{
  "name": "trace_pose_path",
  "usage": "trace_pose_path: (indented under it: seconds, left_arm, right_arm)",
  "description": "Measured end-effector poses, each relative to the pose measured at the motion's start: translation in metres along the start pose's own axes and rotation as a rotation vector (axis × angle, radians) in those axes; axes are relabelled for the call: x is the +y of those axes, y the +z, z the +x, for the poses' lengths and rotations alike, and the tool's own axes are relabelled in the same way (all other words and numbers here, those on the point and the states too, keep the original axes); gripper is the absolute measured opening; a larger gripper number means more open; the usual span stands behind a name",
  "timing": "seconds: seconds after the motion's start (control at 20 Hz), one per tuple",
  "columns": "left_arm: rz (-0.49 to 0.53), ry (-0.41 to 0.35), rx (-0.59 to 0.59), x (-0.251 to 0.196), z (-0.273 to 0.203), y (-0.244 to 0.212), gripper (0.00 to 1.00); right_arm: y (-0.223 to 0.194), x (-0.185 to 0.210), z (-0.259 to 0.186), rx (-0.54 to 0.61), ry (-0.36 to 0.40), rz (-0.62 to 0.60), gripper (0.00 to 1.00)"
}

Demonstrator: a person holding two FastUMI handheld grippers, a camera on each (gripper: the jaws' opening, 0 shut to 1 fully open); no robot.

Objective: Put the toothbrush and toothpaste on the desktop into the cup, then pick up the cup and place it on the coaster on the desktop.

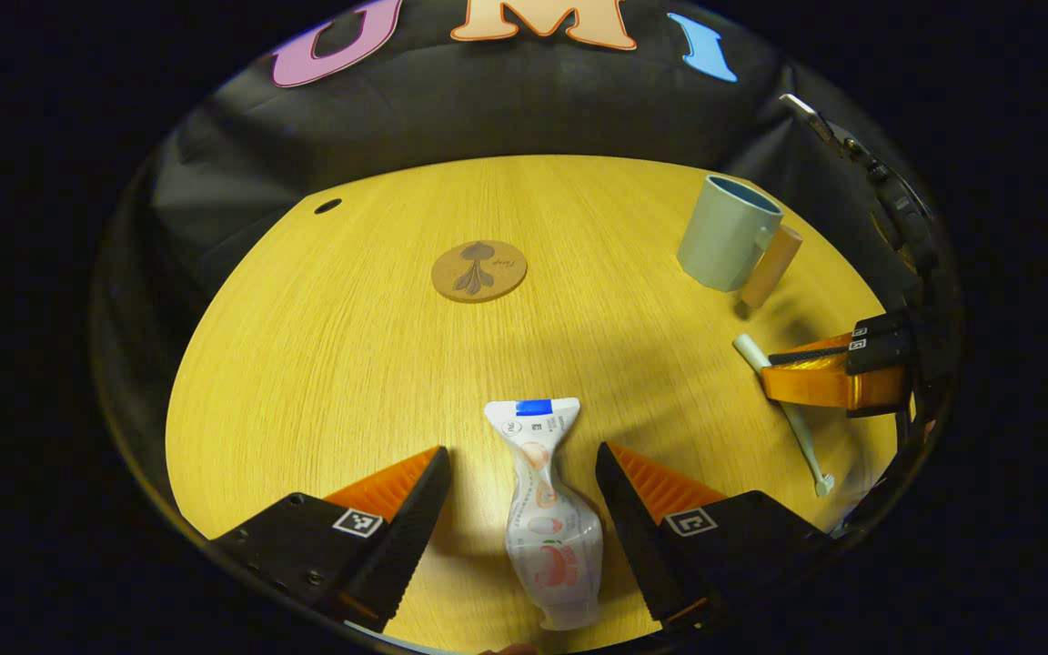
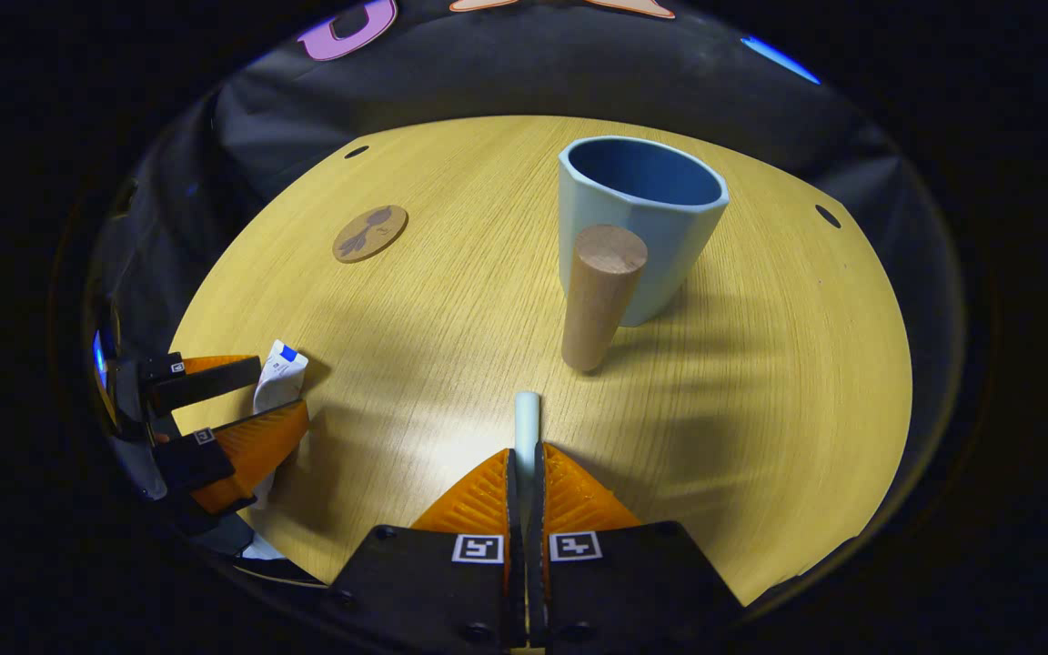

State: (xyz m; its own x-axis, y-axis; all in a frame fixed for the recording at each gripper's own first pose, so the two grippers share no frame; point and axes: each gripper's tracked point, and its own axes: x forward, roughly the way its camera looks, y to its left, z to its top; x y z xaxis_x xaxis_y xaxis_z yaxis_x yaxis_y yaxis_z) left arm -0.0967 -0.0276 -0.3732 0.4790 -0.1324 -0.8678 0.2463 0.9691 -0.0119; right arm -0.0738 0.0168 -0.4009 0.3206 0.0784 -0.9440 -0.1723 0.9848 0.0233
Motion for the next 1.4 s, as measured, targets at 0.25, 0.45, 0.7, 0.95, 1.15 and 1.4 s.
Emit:
trace_pose_path:
  seconds: [0.25, 0.45, 0.7, 0.95, 1.15, 1.4]
  left_arm:
    - [-0.004, -0.012, 0.001, -0.003, 0.002, -0.001, 0.86]
    - [-0.037, -0.01, -0.038, -0.006, 0.002, 0.002, 0.33]
    - [-0.036, -0.02, -0.059, -0.008, 0.003, 0.005, 0.08]
    - [-0.026, -0.042, -0.063, -0.009, 0.001, 0.008, 0.01]
    - [-0.062, -0.055, -0.088, -0.013, -0.001, 0.012, 0.01]
    - [-0.045, -0.068, -0.137, -0.014, -0.012, 0.025, 0.0]
  right_arm:
    - [-0.001, 0.001, -0.001, -0.001, 0.003, 0.0, 0.05]
    - [-0.002, 0.001, -0.002, -0.008, 0.005, 0.004, 0.04]
    - [0.0, 0.001, -0.002, -0.046, 0.002, 0.015, 0.04]
    - [0.002, 0.003, -0.004, -0.092, 0.029, 0.066, 0.04]
    - [0.006, 0.006, -0.02, -0.154, 0.068, 0.093, 0.04]
    - [0.024, 0.012, -0.047, -0.247, 0.111, 0.111, 0.04]
